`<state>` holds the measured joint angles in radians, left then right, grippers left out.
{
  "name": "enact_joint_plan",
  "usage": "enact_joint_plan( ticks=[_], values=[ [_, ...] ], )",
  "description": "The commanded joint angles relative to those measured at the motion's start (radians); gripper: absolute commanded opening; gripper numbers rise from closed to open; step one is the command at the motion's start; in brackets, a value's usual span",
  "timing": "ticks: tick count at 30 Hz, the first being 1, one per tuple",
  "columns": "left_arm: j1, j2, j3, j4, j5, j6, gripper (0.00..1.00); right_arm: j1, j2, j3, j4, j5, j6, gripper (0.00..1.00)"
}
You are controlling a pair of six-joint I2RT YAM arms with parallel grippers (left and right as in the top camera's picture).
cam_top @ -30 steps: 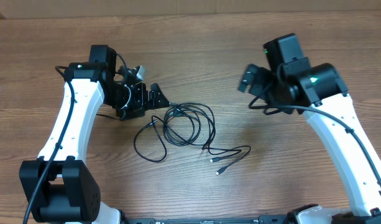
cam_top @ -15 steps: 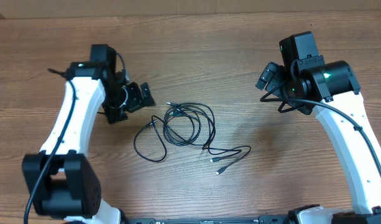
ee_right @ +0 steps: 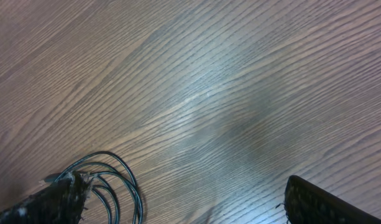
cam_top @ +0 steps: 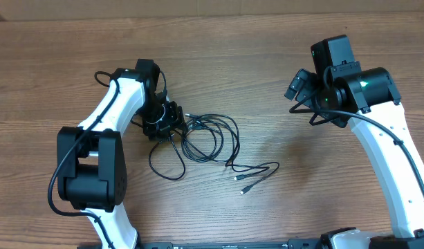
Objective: Untangle cables
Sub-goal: 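Lower the left gripper and grasp a cable end near the bundle, then lift the held cable with the left gripper and pull it up-left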
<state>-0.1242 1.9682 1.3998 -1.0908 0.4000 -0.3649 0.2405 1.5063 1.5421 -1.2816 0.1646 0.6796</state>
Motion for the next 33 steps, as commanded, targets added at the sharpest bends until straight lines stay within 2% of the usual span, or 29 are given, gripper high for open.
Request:
enact_joint_plan(
  ticks=[1, 5, 7, 10, 12, 15, 19, 22, 29, 33],
  values=[
    [0.0, 0.006, 0.011, 0.01, 0.023, 0.005, 0.66, -0.001, -0.005, 0.002, 0.002, 0.018, -0.004, 1.0],
    [0.0, 0.006, 0.011, 0.03, 0.023, 0.006, 0.63, -0.001, -0.005, 0.002, 0.002, 0.018, -0.004, 1.0],
    [0.0, 0.006, 0.011, 0.029, 0.028, 0.006, 0.45, -0.001, -0.005, 0.002, 0.002, 0.018, -0.004, 1.0],
    [0.0, 0.006, 0.011, 0.02, 0.056, 0.006, 0.36, -0.001, -0.005, 0.002, 0.002, 0.018, -0.004, 1.0],
    [0.0, 0.006, 0.011, 0.019, 0.064, 0.006, 0.26, -0.001, -0.005, 0.002, 0.002, 0.018, -0.004, 1.0],
    [0.0, 0.006, 0.011, 0.023, 0.064, 0.006, 0.04, -0.001, -0.005, 0.002, 0.001, 0.018, -0.004, 1.0],
    [0.0, 0.006, 0.038, 0.015, 0.065, 0.006, 0.04, -0.001, -0.005, 0.002, 0.001, 0.018, -0.004, 1.0],
    [-0.001, -0.002, 0.123, -0.054, 0.08, 0.058, 0.04, -0.001, -0.005, 0.002, 0.002, 0.018, -0.004, 1.0],
    [-0.041, -0.031, 0.526, -0.354, 0.212, 0.18, 0.04, -0.001, -0.005, 0.002, 0.002, 0.018, -0.004, 1.0],
    [-0.073, -0.053, 0.759, -0.417, 0.298, 0.184, 0.04, -0.001, -0.005, 0.002, 0.002, 0.018, -0.004, 1.0]
  ],
)
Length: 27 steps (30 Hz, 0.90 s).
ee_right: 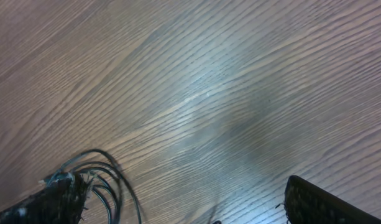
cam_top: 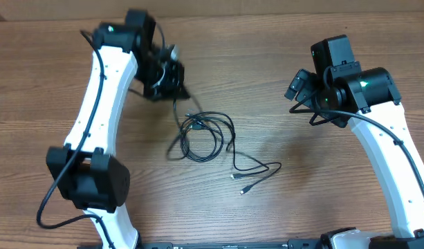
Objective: Untangle cables
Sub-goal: 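Lift the held cable with the left gripper and pull it up-left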
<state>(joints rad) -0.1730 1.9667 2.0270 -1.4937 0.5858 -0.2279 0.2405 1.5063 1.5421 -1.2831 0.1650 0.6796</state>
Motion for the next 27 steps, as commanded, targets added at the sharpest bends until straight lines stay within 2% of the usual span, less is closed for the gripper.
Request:
enact_joint_plan(
  ticks=[1, 8, 13, 18, 23, 25, 27],
  values=[
    [-0.029, -0.056, 0.19, -0.014, 0.136, 0.039, 0.04, -0.001, -0.005, 0.002, 0.003, 0.018, -0.004, 1.0],
    [-0.032, -0.064, 0.533, 0.092, 0.332, -0.087, 0.04, -0.001, -0.005, 0.002, 0.003, 0.018, -0.004, 1.0],
    [-0.032, -0.065, 0.693, 0.249, 0.375, -0.287, 0.04, -0.001, -0.005, 0.002, 0.003, 0.018, -0.004, 1.0],
    [-0.032, -0.065, 0.769, 0.551, 0.498, -0.514, 0.04, -0.001, -0.005, 0.002, 0.003, 0.018, -0.004, 1.0],
    [-0.029, -0.065, 0.779, 0.877, 0.511, -0.782, 0.04, -0.001, -0.005, 0.002, 0.003, 0.018, -0.004, 1.0],
    [-0.029, -0.065, 0.779, 0.892, 0.507, -0.784, 0.04, -0.001, -0.005, 0.002, 0.003, 0.018, -0.004, 1.0],
    [-0.03, -0.065, 0.777, 0.803, 0.502, -0.69, 0.04, -0.001, -0.005, 0.002, 0.003, 0.018, -0.004, 1.0]
  ],
)
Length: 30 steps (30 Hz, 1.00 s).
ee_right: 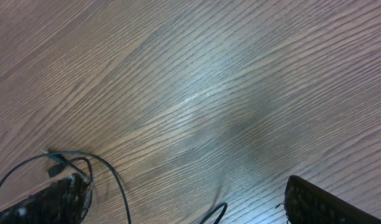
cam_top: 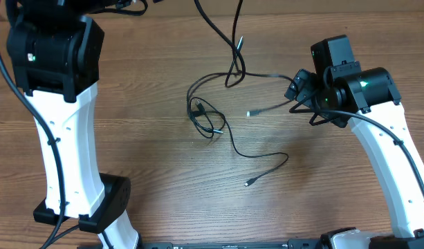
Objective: Untangle cables
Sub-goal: 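Lift the held cable with the left gripper and pull it up-left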
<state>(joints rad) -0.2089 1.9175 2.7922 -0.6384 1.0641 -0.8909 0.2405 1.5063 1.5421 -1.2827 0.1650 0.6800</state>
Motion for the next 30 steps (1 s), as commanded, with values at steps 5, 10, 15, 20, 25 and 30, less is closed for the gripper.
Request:
enact_joint_plan(
  ticks=[5, 10, 15, 20, 25, 30],
  values=[
    [0.005, -0.013, 0.009, -0.574, -0.337, 0.173, 0.04, -0.001, -0.005, 0.002, 0.003, 0.018, -0.004, 1.0],
    [0.012, -0.023, 0.027, -0.391, -0.29, 0.01, 0.04, -0.001, -0.005, 0.002, 0.002, 0.018, -0.005, 1.0],
    [0.013, -0.029, 0.052, 0.151, -0.231, -0.346, 0.04, -0.001, -0.005, 0.002, 0.003, 0.018, -0.005, 1.0],
    [0.009, -0.029, 0.052, 0.139, -0.196, -0.37, 0.04, -0.001, -0.005, 0.002, 0.003, 0.018, -0.005, 1.0],
    [-0.035, -0.026, 0.05, -0.41, -0.438, -0.064, 0.04, -0.001, -0.005, 0.002, 0.003, 0.018, -0.005, 1.0],
    [-0.027, -0.034, 0.051, -0.156, -0.36, -0.185, 0.04, -0.001, -0.005, 0.002, 0.003, 0.018, -0.005, 1.0]
  ],
)
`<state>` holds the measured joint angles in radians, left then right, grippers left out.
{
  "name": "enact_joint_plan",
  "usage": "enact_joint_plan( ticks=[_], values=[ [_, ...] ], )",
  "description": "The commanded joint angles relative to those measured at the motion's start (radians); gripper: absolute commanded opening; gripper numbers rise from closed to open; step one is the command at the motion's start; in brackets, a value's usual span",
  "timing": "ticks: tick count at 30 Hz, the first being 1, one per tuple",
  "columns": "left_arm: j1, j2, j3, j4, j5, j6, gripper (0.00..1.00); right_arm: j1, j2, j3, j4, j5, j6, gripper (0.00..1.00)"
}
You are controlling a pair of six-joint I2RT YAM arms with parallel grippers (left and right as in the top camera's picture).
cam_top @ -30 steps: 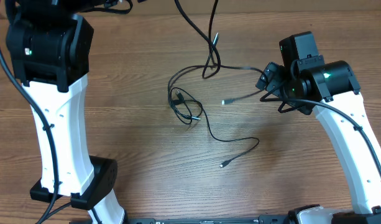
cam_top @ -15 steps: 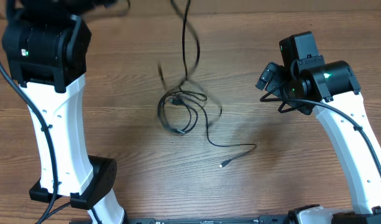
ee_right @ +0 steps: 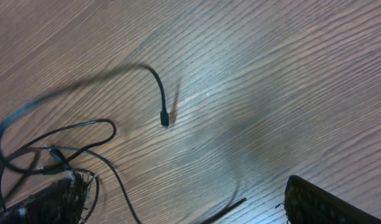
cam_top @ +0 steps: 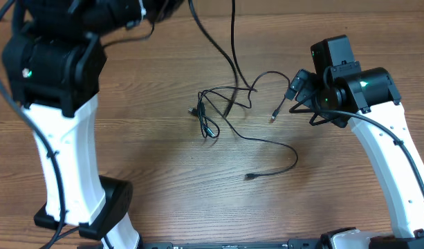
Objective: Untangle cables
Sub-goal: 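Lift the held cable with the left gripper and pull it up-left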
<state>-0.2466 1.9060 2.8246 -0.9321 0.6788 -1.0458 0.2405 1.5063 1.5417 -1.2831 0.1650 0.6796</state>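
Thin black cables (cam_top: 218,111) lie in a loose knot at mid-table, and two strands rise from it to the top edge. There my left gripper (cam_top: 171,5) is lifted close to the camera and shut on the cable, its fingers mostly cut off. One plug end (cam_top: 250,177) lies toward the front. Another plug (ee_right: 165,122) dangles just left of my right gripper (cam_top: 298,86). The right gripper (ee_right: 184,208) is open over bare wood, with loops of cable by its left finger (ee_right: 47,202).
The wooden table (cam_top: 350,194) carries only the cables. My raised left arm (cam_top: 59,83) covers the table's left side in the overhead view. The right arm (cam_top: 391,159) stands along the right edge.
The hanging cable has swung: a plug end now dangles in front of my right gripper. The knot has shifted slightly right and the front plug end lies further right. The right arm has not moved.
My left gripper was down on the coiled cables at mid-left. Then it held a strand further back, stretching the coil. Then it was raised high with the cables lifted and spread out, and now they hang looser toward my still, open right gripper.
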Motion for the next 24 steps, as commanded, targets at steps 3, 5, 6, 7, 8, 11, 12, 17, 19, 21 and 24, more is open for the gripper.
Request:
enact_joint_plan(
  ticks=[3, 5, 6, 7, 8, 11, 12, 17, 19, 21, 24],
  values=[
    [0.021, -0.028, 0.019, 0.538, 0.117, -0.261, 0.04, -0.001, -0.005, 0.002, 0.003, 0.018, -0.004, 1.0],
    [0.036, -0.036, 0.019, 0.747, 0.12, -0.452, 0.04, -0.001, -0.005, 0.002, 0.003, 0.018, -0.004, 1.0],
    [0.049, -0.04, 0.019, 0.8, 0.12, -0.517, 0.04, -0.001, -0.005, 0.002, 0.003, 0.018, -0.004, 1.0],
    [0.069, -0.046, 0.019, 0.839, 0.12, -0.562, 0.04, -0.001, -0.005, 0.002, 0.003, 0.018, -0.004, 1.0],
    [0.093, -0.054, 0.019, 0.852, 0.12, -0.57, 0.04, -0.001, -0.005, 0.002, 0.003, 0.018, -0.004, 1.0],
    [0.189, -0.076, 0.019, 0.792, 0.128, -0.524, 0.04, -0.001, -0.005, 0.002, 0.003, 0.018, -0.004, 1.0],
    [0.231, -0.083, 0.019, 0.737, 0.129, -0.52, 0.04, -0.001, -0.005, 0.002, 0.003, 0.018, -0.004, 1.0],
    [0.369, -0.089, 0.019, 0.64, 0.067, -0.7, 0.04, -0.001, -0.005, 0.002, 0.003, 0.018, -0.004, 1.0],
    [0.391, -0.089, 0.019, 0.698, 0.018, -0.818, 0.04, -0.001, -0.005, 0.002, 0.003, 0.018, -0.004, 1.0],
    [0.399, -0.089, 0.019, 0.76, -0.047, -0.899, 0.04, -0.001, -0.005, 0.002, 0.003, 0.018, -0.004, 1.0],
    [0.399, -0.089, 0.019, 0.779, -0.109, -1.032, 0.04, -0.001, -0.005, 0.002, 0.003, 0.018, -0.004, 1.0]
  ],
)
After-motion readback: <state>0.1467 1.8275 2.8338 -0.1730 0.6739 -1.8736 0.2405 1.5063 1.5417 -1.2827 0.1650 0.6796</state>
